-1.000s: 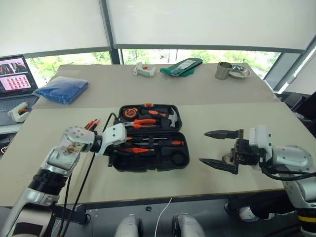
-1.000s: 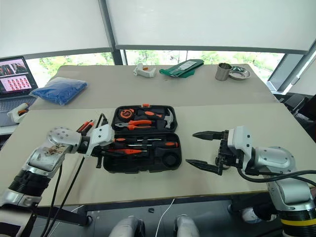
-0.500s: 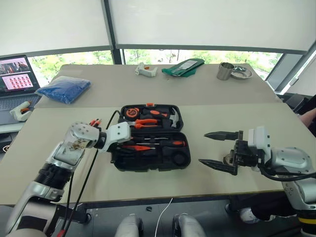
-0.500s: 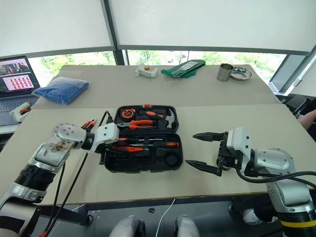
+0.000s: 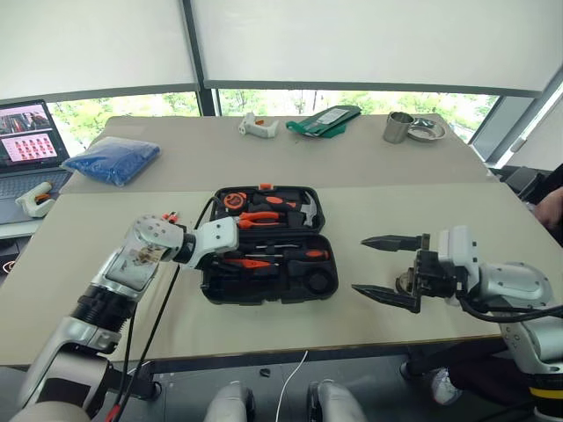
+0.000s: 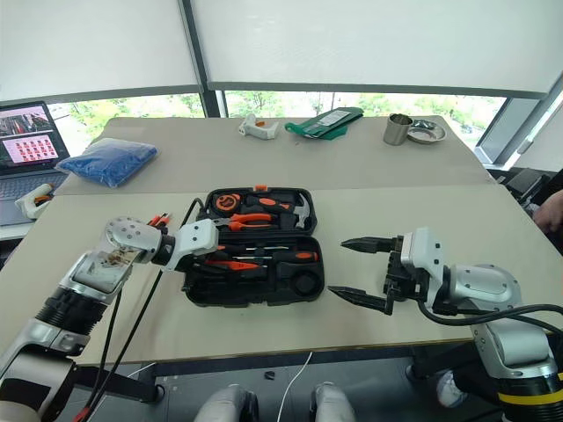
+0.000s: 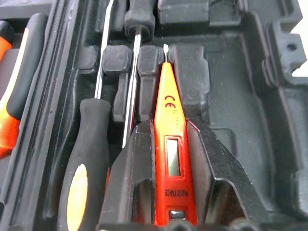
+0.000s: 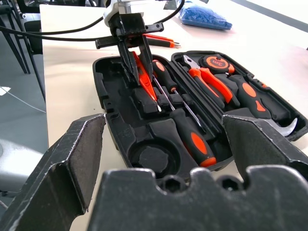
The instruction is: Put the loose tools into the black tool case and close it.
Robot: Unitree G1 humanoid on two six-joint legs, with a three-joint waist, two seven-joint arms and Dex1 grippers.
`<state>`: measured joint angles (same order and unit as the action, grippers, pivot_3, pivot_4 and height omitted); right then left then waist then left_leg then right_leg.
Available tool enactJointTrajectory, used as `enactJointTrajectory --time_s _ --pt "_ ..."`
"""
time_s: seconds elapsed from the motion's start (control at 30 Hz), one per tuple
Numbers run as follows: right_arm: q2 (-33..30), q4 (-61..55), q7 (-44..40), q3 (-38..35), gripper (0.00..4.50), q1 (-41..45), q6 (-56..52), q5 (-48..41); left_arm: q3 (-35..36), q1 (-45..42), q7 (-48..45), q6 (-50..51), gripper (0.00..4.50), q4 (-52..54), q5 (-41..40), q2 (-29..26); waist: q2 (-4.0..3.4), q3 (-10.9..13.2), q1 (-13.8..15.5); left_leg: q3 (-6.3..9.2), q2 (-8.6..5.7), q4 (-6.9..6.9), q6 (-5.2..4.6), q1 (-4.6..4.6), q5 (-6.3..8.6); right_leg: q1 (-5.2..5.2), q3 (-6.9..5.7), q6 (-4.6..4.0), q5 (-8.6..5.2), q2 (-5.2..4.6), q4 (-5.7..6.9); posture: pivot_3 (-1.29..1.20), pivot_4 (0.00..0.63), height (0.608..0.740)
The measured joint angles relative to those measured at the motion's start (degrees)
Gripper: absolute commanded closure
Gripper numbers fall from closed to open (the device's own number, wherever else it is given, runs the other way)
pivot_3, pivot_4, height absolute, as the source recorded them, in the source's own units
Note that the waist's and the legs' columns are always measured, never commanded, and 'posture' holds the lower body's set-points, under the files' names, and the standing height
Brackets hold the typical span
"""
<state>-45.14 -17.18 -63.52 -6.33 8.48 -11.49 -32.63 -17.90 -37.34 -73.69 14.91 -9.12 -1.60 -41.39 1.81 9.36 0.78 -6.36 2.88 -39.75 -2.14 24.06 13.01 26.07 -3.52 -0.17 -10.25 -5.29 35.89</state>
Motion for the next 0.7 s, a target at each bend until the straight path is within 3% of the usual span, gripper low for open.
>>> enactJointTrajectory --time_s 0.1,0.17,0.2,0.33,0.6,0.7 --pt "0.43 0.00 0.02 0.40 0.00 0.15 -0.07 0.00 0.12 -0.06 -0.31 0.02 4.01 -0.38 -0.15 0.01 0.00 0.00 -0.07 0.00 0.00 0.00 0.00 0.00 0.00 0.00 0.01 0.01 0.01 0.01 0.00 0.00 0.150 0.740" --pt "0.52 0.00 0.02 0.63 0.00 0.31 -0.08 0.00 0.29 0.02 -0.23 -0.70 3.01 -0.64 -0.20 0.06 0.00 0.00 -0.09 0.00 0.00 0.00 0.00 0.00 0.00 0.00 0.01 0.01 0.01 0.01 0.00 0.00 0.150 0.740" --pt "0.65 0.01 0.02 0.81 0.00 0.49 -0.08 0.01 0.32 0.25 -0.19 -1.67 2.80 -1.00 -0.24 0.14 0.00 0.00 -0.09 0.00 0.00 0.00 0.00 0.00 0.00 0.00 0.01 0.02 0.01 0.01 0.00 0.00 0.150 0.740" --pt "1.29 0.48 0.07 1.02 0.00 1.37 -0.05 0.41 1.36 1.75 -1.51 -3.61 1.29 -2.10 -2.83 0.47 0.01 0.01 -0.06 0.01 0.01 -0.03 0.00 0.08 0.00 0.07 0.00 0.02 0.01 0.01 0.02 0.00 0.150 0.740" --pt "2.44 1.15 -0.07 1.05 0.00 1.60 0.59 1.08 11.72 2.06 -3.14 -6.90 1.29 -0.82 -12.54 1.26 0.01 0.01 0.00 0.05 -0.01 -0.07 -0.02 0.13 0.01 0.06 -0.01 0.17 0.11 0.00 0.00 0.00 0.150 0.740" --pt "3.17 1.84 -0.10 1.12 0.00 1.61 1.13 1.56 13.44 2.89 -2.13 -8.10 2.07 -1.83 -14.20 2.75 0.00 0.00 -0.01 0.04 -0.01 -0.08 -0.02 0.11 0.01 0.04 -0.01 0.21 0.13 0.00 0.02 0.00 0.150 0.740"
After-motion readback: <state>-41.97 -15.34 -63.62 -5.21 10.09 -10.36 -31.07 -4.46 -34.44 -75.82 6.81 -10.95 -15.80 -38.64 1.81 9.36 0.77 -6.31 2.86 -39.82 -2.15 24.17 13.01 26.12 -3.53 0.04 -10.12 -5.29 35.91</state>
